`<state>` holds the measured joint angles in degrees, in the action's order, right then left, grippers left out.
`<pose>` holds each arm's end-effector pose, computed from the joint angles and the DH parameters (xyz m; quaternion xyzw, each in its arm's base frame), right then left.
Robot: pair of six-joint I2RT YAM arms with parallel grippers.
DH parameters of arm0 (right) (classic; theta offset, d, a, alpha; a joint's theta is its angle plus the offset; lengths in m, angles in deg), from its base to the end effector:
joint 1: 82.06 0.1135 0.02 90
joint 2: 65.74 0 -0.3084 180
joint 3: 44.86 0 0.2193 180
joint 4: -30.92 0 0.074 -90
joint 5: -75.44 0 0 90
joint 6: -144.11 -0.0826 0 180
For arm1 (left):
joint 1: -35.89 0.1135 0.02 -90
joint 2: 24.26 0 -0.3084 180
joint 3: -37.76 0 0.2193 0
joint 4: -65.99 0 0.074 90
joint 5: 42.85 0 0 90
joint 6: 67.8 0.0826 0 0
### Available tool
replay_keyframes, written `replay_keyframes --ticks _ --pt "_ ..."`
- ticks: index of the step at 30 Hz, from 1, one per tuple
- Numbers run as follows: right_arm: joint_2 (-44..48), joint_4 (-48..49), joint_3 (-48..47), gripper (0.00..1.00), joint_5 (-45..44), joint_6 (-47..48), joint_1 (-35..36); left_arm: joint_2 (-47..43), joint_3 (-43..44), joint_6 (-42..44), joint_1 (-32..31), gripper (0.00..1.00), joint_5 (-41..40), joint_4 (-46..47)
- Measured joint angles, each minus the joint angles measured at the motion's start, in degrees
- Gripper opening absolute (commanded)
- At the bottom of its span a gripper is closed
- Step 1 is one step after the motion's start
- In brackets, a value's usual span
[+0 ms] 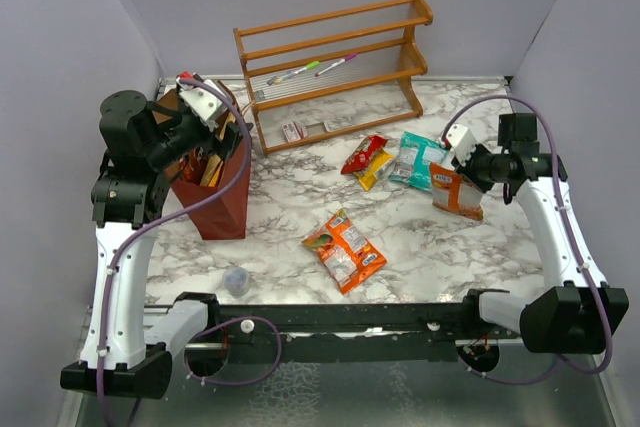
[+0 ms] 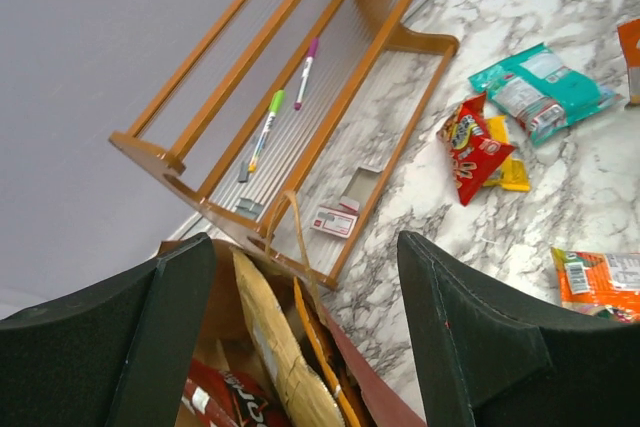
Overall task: Place the snacks into the paper bag
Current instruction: Pick up the snack from the center of the board, then place the snack in the paper bag.
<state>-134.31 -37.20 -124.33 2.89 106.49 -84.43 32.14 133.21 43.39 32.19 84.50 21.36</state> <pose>0.2062 0.0163 0.3136 -0.4396 0.8413 0.0010 0.3146 0.1551 -0.0602 0.4950 0.3613 0.6388 -0.1376 0.6651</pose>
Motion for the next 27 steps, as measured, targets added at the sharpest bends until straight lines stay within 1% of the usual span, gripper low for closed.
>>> replay_keyframes --ticks 8,12,17,21,27 --pt "2.34 -10.75 -3.54 0.01 12.5 1.01 0.0 3.08 1.68 -1.29 -0.31 0.72 9.73 -0.28" --pt "3.65 -13.86 -3.54 0.01 18.1 1.97 0.0 4.35 2.1 -2.34 -1.2 0.71 14.34 -0.26" --pt "5.51 -15.15 -3.28 0.01 24.68 2.34 0.0 6.67 4.07 -2.89 -3.43 0.7 17.31 -0.15" --pt "6.54 -15.63 -2.6 0.01 29.53 2.34 0.0 10.34 6.47 -2.82 -8.35 0.7 17.62 -0.44" --pt "6.54 -15.74 -2.45 0.01 35.69 2.29 0.2 16.96 8.83 -0.55 -20.98 0.7 17.25 -3.41"
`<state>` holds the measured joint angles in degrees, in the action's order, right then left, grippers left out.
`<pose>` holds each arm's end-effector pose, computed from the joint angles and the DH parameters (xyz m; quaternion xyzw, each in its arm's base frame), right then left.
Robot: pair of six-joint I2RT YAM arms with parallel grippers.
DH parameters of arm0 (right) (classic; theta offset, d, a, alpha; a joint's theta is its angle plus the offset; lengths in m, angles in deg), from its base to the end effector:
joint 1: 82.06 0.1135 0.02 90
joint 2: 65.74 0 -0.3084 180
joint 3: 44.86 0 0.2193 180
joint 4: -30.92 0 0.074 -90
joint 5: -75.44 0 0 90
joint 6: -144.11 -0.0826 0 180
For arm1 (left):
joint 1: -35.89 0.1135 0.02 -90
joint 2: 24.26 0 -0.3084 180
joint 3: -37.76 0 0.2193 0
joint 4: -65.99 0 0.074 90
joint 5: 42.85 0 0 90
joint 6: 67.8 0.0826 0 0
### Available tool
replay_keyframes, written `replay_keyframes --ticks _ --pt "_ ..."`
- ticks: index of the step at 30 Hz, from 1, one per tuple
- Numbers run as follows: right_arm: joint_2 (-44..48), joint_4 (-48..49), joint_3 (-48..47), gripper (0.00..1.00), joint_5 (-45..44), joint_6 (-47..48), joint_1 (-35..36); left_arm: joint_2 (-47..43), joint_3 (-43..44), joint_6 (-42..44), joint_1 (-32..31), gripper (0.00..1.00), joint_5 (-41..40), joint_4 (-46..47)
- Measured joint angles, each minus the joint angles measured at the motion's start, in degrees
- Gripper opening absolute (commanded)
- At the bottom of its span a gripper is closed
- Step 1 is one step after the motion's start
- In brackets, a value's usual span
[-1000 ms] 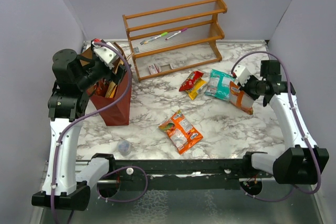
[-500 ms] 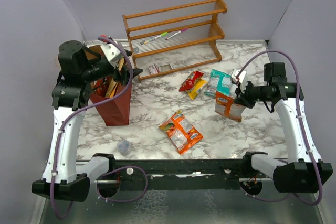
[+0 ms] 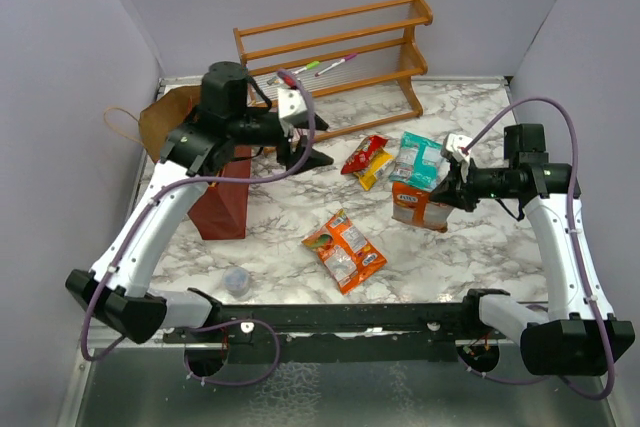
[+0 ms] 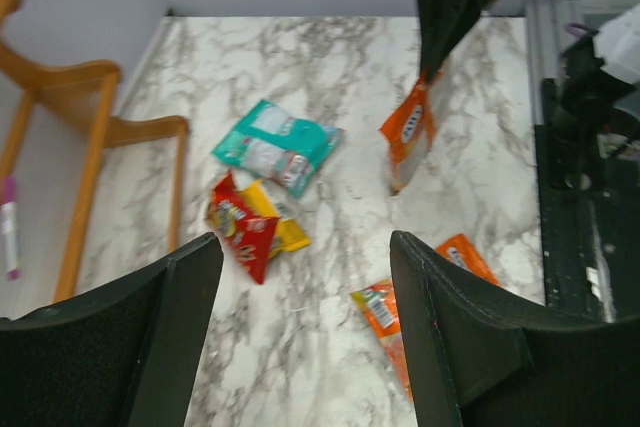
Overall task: Place the snacks into the paper bag
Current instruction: Place the snack in the paper bag.
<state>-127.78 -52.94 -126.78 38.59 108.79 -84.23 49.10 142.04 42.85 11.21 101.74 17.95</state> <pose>0.1382 0.0609 0.3495 -0.4758 0.7369 0.2875 0.3845 0.1866 -0.1598 0.4858 0.5268 0.5547 -0.3872 0.5145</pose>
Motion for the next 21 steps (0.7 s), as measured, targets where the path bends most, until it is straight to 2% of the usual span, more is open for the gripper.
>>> replay_keyframes --ticks 9,21 --pt "0.0 0.39 0.26 0.01 7.02 -1.97 2.93 10.4 0.17 7.28 -11.58 0.73 -0.13 -1.95" --pt "0.2 3.98 1.9 0.01 10.88 -7.34 5.57 19.98 -0.57 8.17 -19.26 0.74 0.42 2.67"
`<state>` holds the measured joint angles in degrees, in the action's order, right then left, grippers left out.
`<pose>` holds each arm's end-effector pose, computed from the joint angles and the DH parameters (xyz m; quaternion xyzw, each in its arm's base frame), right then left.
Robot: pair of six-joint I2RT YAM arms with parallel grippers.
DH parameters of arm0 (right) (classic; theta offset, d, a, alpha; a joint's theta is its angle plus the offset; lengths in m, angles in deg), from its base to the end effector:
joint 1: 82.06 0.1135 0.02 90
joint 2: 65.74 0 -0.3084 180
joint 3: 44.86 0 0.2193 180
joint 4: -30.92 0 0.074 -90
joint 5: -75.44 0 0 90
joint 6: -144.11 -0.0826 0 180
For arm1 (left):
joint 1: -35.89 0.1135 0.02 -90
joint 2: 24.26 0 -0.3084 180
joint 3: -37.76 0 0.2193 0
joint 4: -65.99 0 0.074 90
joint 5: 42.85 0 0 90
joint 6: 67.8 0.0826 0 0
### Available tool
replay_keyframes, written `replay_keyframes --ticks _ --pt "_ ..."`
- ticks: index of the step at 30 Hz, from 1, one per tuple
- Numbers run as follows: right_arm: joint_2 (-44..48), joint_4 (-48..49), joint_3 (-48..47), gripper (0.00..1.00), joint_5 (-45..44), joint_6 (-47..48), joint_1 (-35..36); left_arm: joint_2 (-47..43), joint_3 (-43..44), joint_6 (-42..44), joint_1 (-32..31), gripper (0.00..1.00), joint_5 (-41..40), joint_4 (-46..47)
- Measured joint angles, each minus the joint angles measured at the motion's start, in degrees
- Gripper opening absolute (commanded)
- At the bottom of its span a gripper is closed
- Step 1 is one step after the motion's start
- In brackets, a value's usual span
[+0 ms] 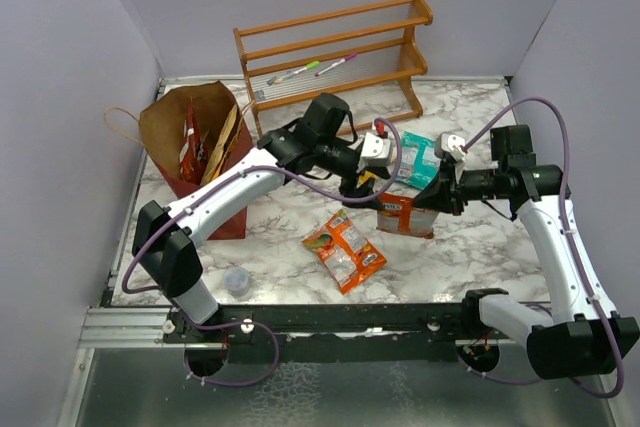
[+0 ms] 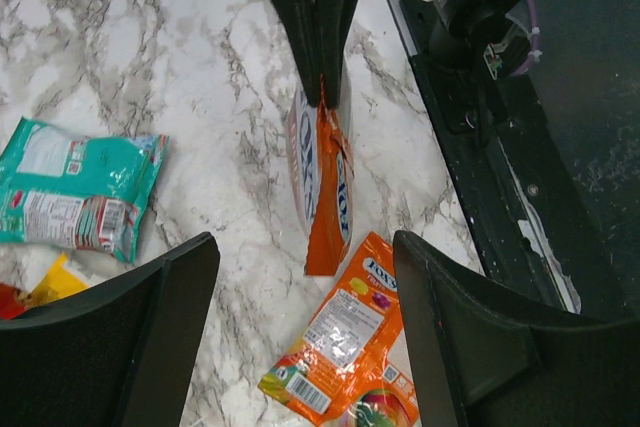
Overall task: Place the snacks into the paper bag
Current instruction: Place the snack in the paper bag.
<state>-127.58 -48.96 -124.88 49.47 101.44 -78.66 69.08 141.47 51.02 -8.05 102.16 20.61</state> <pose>0.1304 0.0821 0.3568 -0.4693 0.6874 0.3992 0.3845 0.2073 -0.2937 0.3912 0.6383 0.5070 -0.4600 0.3520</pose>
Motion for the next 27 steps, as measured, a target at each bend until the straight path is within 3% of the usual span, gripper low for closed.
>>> replay_keyframes --ticks 10,25,27 --pt "3.13 4.17 1.64 0.01 1.46 -4.07 0.04 1.6 -7.43 -6.51 -1.75 0.55 1.29 10.8" --pt "6.16 8.85 4.96 0.02 1.51 -8.59 0.13 1.86 -9.29 -8.5 -3.54 0.02 1.6 16.04" --pt "6.49 9.7 5.31 0.01 1.4 -9.31 0.26 1.81 -9.46 -8.2 -3.56 0.0 1.6 16.04"
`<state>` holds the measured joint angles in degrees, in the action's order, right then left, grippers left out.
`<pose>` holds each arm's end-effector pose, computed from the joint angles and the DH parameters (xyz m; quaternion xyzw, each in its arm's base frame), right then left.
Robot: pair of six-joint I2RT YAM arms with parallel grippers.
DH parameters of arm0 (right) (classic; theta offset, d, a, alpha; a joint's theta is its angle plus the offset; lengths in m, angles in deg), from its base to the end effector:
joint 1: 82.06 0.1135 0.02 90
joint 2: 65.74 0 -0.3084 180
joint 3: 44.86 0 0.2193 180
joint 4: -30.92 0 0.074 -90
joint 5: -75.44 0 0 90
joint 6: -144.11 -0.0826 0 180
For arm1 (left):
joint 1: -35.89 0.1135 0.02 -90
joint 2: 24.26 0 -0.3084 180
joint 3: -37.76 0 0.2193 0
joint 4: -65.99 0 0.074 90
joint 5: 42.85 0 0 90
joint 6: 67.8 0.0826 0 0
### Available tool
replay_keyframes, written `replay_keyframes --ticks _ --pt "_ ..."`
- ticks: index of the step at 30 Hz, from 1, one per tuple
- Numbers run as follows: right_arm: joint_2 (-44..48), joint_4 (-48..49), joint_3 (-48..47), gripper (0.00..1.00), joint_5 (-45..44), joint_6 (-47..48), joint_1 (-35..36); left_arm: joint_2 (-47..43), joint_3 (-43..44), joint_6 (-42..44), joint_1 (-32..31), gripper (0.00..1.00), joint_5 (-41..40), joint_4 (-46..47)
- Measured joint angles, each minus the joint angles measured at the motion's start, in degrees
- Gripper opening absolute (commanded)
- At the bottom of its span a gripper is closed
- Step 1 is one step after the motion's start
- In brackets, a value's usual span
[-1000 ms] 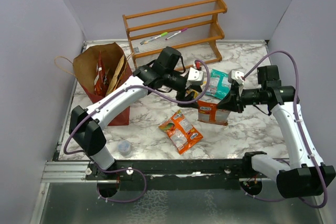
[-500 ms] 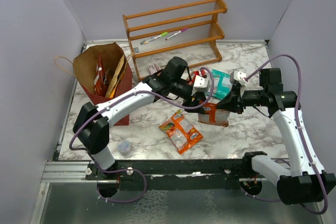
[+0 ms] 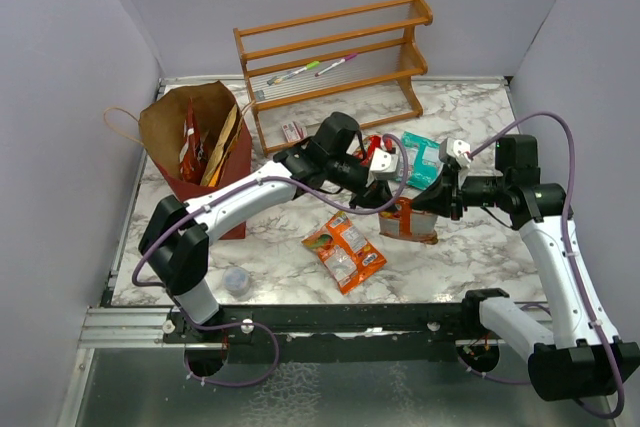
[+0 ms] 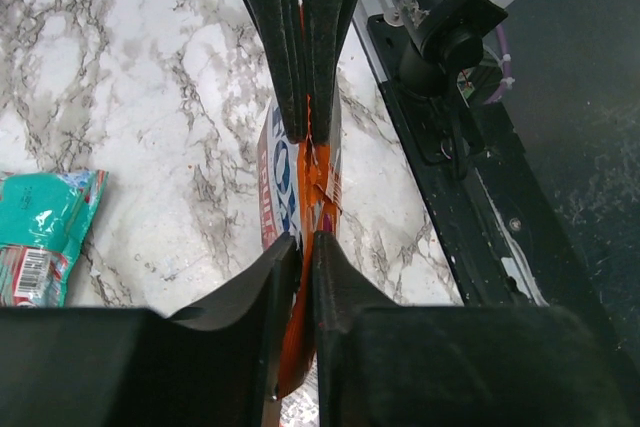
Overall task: Place the snacks into the paper bag
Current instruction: Place the snack in the paper bag.
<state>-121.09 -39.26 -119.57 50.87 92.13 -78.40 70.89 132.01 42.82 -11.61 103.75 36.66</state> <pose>0.1150 0.0826 0.3559 -0.4514 0.6763 0.4031 0.4199 0.1992 -0.3195 0.3571 0.6232 0.5001 -0.5018 0.3312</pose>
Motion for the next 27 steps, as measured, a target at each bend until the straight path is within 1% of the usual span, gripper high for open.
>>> replay_keyframes --ticks 3,7,8,11,14,16,19,23,27 --pt "0.92 1.27 0.63 0.14 -0.24 -0.96 0.04 -0.37 -0.09 0.81 0.0 0.0 -0.17 -0.22" --pt "3.17 3.63 1.4 0.4 -0.74 -2.58 0.04 -1.53 -0.17 1.84 0.0 0.0 -1.9 -2.05" --pt "3.54 3.98 1.4 0.46 -1.05 -2.75 0.04 -2.05 -0.28 2.25 0.02 0.0 -2.71 -2.43" --pt "3.8 4.63 1.31 0.7 -2.84 -3.23 0.04 -3.98 -0.55 3.63 0.07 0.0 -5.35 -4.07" --pt "2.91 4.57 0.68 0.85 -5.66 -2.91 0.04 -6.78 -0.9 5.62 0.57 0.0 -8.61 -5.68" --pt "2.45 4.55 -0.17 0.9 -7.74 -2.91 0.04 -9.25 -1.77 6.8 1.27 0.0 -10.54 -6.19" --pt "2.4 4.81 -1.51 0.94 -10.71 -3.02 0.04 -13.66 -2.91 8.46 3.67 0.0 -13.66 -7.78" --pt "2.16 6.75 -2.05 0.96 -14.53 -4.0 0.04 -18.4 -2.93 9.62 7.15 0.0 -17.64 -8.74" --pt "1.88 11.67 1.29 0.96 -17.33 -5.68 0.04 -22.62 -2.51 9.77 10.86 0.0 -21.81 -9.49"
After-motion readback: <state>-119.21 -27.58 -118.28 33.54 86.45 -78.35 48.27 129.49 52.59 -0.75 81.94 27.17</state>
